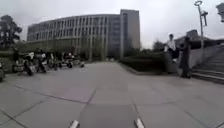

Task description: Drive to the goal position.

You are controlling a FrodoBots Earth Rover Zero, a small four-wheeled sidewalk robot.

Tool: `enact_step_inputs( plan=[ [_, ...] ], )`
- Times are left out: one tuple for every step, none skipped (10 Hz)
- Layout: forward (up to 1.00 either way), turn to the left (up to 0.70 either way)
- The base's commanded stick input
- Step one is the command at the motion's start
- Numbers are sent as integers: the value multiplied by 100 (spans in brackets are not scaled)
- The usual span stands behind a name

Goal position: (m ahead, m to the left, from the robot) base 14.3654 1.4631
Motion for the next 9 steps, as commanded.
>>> enact_step_inputs(
  plan=[
    [100, -34],
    [100, -34],
    [100, -34],
    [100, -10],
    [100, 6],
    [100, 6],
    [100, 6],
    [100, 6],
    [100, 6]
  ],
)
